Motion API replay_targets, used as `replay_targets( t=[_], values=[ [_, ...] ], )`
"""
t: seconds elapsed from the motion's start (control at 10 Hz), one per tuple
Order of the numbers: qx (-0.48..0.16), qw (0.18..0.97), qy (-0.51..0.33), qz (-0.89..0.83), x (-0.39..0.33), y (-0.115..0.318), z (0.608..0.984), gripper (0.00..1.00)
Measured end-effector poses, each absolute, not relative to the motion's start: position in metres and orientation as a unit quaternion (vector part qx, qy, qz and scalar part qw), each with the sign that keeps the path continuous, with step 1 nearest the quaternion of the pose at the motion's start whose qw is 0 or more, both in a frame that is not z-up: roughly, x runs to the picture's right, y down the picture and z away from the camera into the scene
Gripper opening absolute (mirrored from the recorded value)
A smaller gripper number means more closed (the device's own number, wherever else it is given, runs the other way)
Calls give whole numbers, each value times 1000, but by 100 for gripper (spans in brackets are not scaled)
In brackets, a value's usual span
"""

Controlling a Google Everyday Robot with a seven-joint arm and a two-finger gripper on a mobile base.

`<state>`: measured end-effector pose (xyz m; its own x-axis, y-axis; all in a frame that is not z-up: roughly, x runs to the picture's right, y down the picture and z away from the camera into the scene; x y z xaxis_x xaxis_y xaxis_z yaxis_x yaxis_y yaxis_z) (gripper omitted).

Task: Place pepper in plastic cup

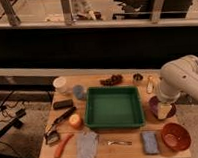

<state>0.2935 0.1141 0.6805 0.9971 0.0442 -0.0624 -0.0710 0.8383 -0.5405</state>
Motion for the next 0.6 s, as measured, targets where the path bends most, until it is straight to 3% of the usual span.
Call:
replay_targets(
  t=[0.6],
  values=[
    [-283,958,24,30,293,114,680,80]
  ],
)
